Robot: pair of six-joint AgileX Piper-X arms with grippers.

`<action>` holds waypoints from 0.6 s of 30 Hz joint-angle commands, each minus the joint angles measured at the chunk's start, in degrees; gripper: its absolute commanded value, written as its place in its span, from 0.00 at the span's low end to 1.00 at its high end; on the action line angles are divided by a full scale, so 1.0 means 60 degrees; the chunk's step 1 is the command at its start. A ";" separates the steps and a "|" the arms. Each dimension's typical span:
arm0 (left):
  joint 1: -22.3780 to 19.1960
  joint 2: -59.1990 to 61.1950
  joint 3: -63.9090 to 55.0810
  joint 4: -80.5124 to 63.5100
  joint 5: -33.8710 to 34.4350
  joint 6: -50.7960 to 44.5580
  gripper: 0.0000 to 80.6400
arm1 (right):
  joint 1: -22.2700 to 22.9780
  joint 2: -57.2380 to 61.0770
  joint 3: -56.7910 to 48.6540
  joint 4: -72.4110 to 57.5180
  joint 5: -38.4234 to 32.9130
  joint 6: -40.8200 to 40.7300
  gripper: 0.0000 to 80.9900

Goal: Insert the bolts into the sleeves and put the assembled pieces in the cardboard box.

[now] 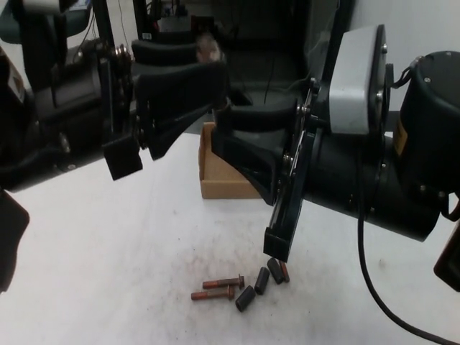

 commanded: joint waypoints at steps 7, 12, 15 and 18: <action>0.0013 -0.0006 -0.0085 -0.0037 -0.0147 0.0349 0.60 | -0.0048 -0.0085 -0.0091 -0.0239 -0.0048 -0.0069 0.01; 0.0299 -0.0050 -0.0314 -0.0475 -0.0782 0.0434 0.60 | -0.0083 -0.0085 -0.0091 0.0011 -0.0048 -0.0069 0.01; 0.0525 -0.0169 -0.0597 -0.0638 -0.1277 0.0434 0.60 | -0.0165 -0.0085 -0.0091 0.0308 0.0359 -0.0069 0.01; 0.0730 -0.0290 -0.0794 -0.0583 -0.1934 0.0434 0.59 | -0.0322 -0.0050 -0.0235 0.1059 0.2273 0.0913 0.01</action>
